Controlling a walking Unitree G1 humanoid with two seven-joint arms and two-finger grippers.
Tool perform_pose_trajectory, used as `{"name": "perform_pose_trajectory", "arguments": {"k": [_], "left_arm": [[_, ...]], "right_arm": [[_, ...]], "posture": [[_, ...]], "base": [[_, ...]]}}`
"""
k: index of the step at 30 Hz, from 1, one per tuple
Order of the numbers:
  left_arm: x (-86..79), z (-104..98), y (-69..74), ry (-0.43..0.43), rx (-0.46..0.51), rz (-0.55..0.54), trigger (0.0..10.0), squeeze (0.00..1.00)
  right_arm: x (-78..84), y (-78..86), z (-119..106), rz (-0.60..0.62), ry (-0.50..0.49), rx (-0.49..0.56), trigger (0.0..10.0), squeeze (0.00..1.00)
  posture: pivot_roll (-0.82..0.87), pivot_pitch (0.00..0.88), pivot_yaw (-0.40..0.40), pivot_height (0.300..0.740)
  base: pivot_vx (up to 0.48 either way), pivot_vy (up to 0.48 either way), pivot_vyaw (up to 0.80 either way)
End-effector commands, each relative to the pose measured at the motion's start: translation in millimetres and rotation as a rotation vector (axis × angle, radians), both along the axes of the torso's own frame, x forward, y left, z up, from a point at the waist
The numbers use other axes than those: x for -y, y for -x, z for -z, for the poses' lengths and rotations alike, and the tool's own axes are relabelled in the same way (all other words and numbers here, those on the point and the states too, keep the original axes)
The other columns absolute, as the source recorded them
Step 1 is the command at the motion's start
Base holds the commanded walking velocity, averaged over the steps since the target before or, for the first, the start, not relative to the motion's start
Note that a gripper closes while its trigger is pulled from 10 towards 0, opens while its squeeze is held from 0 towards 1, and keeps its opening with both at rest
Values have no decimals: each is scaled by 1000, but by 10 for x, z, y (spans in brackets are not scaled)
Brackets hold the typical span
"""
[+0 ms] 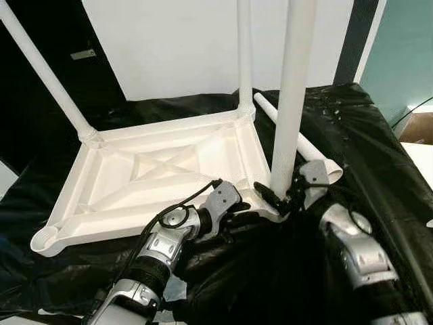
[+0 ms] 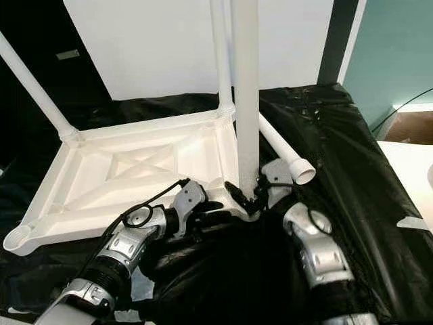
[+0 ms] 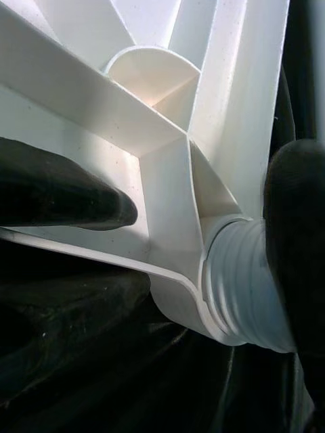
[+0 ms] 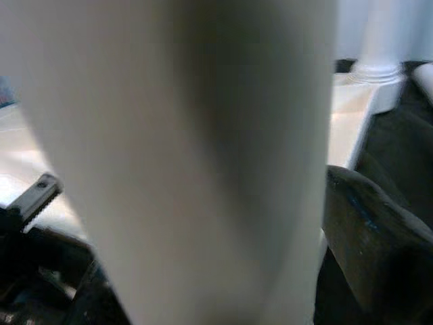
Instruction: Building children table
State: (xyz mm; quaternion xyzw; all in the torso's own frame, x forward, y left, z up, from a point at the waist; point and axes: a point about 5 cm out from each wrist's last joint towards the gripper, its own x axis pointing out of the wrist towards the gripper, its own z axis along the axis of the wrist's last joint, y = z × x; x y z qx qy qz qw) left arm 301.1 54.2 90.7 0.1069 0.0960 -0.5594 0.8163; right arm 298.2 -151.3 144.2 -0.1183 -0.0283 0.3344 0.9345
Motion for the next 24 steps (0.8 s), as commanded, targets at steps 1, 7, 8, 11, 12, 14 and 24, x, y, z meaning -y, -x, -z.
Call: {"name": "perform_pose_trajectory", "arguments": {"k": [1, 7, 8, 11, 12, 14, 24], "left_arm": [[-85, 277, 107, -31, -131, -38, 10000, 0], [-40, 282, 107, -40, -125, -26, 10000, 0], [-40, 282, 107, -40, -125, -26, 10000, 0], [-21, 271, 105, -40, -124, -22, 10000, 0], [-21, 271, 105, -40, -124, -22, 10000, 0], [-12, 257, 97, -36, -123, -24, 10000, 0], [6, 250, 92, -31, -121, -24, 10000, 0]], "right_arm": [[44, -31, -38, -75, 28, -33, 9882, 0], [105, 67, 31, -286, 144, -167, 0, 0], [105, 67, 31, -286, 144, -167, 0, 0], [159, 106, 85, -318, 178, -217, 0, 0], [159, 106, 85, -318, 178, -217, 0, 0], [194, 89, 87, -295, 166, -234, 0, 0], [32, 169, 244, 83, -56, -133, 0, 0]], "posture": [[-38, 0, 84, 740], [-45, 0, 85, 740], [-45, 0, 85, 740], [-45, 0, 79, 740], [-45, 0, 79, 740], [-50, 0, 77, 740], [-41, 0, 70, 740]], "base": [[0, 0, 0], [0, 0, 0], [0, 0, 0], [0, 0, 0], [0, 0, 0], [0, 0, 0], [0, 0, 0]]}}
